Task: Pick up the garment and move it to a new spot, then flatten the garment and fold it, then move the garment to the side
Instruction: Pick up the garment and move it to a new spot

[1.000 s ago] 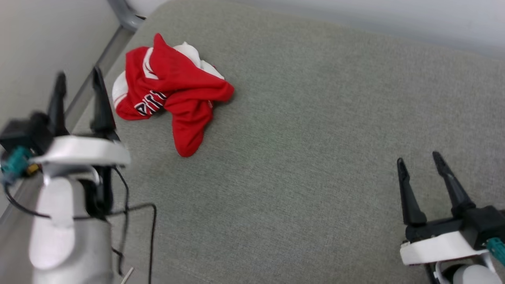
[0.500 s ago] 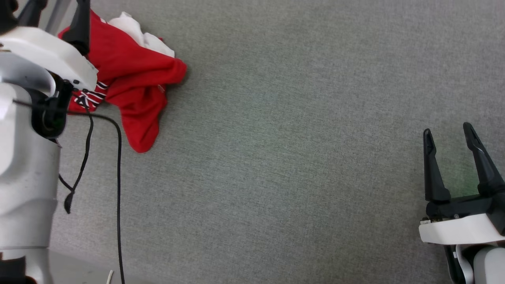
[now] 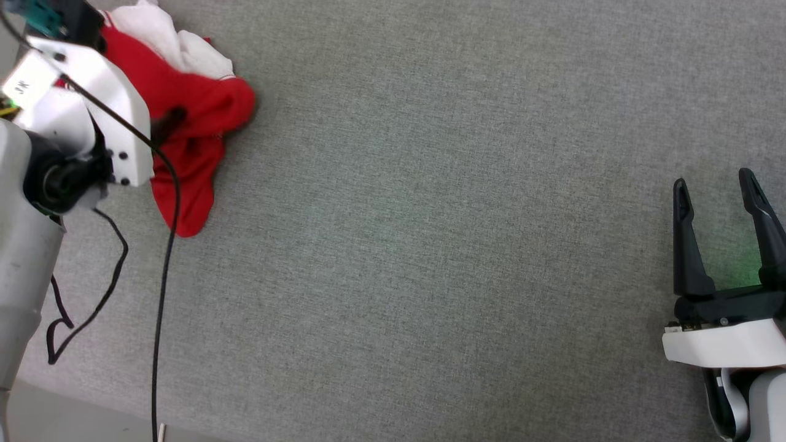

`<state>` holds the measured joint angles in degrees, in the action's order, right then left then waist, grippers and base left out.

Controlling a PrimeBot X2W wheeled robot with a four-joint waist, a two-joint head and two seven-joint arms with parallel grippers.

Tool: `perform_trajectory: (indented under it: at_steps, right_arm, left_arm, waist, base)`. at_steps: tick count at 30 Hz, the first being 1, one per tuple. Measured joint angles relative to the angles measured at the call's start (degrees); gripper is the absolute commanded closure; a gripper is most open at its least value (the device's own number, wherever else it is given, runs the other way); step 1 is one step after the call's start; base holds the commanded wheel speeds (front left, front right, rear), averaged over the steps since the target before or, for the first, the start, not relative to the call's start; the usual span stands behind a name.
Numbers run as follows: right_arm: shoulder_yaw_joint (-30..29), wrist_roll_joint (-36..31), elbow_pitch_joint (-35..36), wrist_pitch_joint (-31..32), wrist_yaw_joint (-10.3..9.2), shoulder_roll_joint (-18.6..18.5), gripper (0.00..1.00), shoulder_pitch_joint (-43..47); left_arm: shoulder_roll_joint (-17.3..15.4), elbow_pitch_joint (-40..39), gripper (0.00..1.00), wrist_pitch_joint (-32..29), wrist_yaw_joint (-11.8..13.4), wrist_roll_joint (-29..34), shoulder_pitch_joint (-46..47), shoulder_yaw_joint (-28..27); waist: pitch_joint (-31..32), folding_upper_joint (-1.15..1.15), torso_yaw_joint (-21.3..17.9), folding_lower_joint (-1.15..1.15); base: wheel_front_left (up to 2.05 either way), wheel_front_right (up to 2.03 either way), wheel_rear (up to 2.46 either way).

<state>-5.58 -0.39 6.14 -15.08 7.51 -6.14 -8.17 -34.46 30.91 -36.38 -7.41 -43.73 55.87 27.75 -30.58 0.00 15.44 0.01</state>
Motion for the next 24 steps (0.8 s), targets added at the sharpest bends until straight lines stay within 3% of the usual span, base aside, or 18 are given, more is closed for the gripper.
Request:
perform_trajectory:
  at_steps: [5,14,15,24]
  right_arm:
    - [-0.01,0.43,-0.16,0.00,0.00,-0.04,0.00,-0.09]
    - [0.09,1.04,-0.77,0.00,0.00,0.43,0.00,-0.91]
    - [0.11,1.13,-0.89,0.00,0.00,0.46,0.00,-0.96]
    - [-0.04,2.30,-2.29,0.00,0.00,1.62,0.00,-0.63]
  left_arm:
    - [-1.42,1.57,0.00,-6.79,0.00,-1.55,-0.08,5.60]
    - [-1.56,4.60,0.00,-8.48,0.09,-3.96,0.85,10.35]
    - [-1.80,4.63,1.00,-8.26,0.09,-3.93,1.00,10.96]
    - [-3.37,2.83,1.00,-1.04,0.01,-3.99,1.47,15.38]
  waist:
    - [-0.75,0.00,-0.53,0.00]
    - [-1.52,0.00,-1.93,-0.01]
    - [-1.42,0.00,-2.02,-0.01]
    - [2.48,0.00,-2.11,0.00]
  base:
    - [0.00,0.00,0.00]
    - [0.00,0.00,0.00]
    - [0.00,0.00,0.00]
    - [0.00,0.00,0.00]
